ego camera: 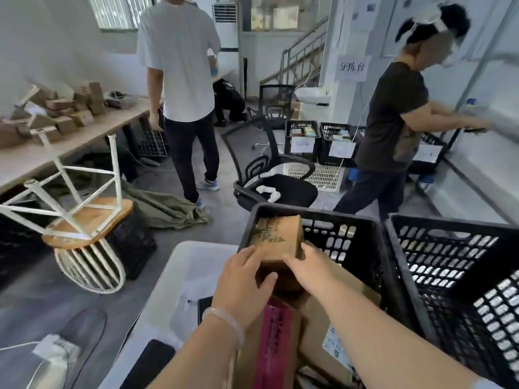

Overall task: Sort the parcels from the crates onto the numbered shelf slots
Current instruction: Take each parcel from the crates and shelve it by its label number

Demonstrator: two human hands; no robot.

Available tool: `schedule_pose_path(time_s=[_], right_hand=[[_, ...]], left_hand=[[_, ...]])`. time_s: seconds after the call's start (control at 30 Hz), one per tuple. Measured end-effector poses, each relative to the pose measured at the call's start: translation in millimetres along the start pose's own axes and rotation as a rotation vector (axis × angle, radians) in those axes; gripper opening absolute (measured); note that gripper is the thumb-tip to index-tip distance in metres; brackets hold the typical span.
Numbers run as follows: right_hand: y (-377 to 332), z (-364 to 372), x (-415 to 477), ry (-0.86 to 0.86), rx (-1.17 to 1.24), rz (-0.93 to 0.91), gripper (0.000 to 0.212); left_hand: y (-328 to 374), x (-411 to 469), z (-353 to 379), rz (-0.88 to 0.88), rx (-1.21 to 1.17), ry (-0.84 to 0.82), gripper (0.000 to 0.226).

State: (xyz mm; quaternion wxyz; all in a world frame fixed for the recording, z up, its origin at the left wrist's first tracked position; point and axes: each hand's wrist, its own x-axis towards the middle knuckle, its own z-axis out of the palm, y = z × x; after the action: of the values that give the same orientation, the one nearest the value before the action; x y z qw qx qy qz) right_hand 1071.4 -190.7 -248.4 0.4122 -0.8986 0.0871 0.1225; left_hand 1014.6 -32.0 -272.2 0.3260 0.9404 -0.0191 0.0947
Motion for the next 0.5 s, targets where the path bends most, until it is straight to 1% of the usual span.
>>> schedule_pose_path(time_s=[0.03, 0.13, 0.17, 0.33, 0.43, 0.5], right_hand=[[-1, 5, 4, -0.014, 0.03, 0.027, 0.07], [-5, 16, 11, -0.08, 0.196, 0.156, 0.084], [-6, 18, 14, -0.079, 0.238, 0.188, 0.084], [-3, 20, 19, -0.02, 0.344, 0.237, 0.065], [-4, 15, 14, 0.04, 0.475, 0.241, 0.044], [-6, 6, 6, 0.087, 0.527, 0.241, 0.041]], left_hand=[[0, 0, 0, 0.007, -0.007, 0.008, 0.055], [1, -1, -3, 0.015, -0.042, 0.036, 0.053], [1, -1, -3, 0.018, -0.054, 0.044, 0.053], [3, 1, -7, 0.015, -0.085, 0.056, 0.054], [6, 4, -11, 0.005, -0.09, 0.046, 0.056], [11, 7, -15, -0.016, -0.132, 0.066, 0.058]])
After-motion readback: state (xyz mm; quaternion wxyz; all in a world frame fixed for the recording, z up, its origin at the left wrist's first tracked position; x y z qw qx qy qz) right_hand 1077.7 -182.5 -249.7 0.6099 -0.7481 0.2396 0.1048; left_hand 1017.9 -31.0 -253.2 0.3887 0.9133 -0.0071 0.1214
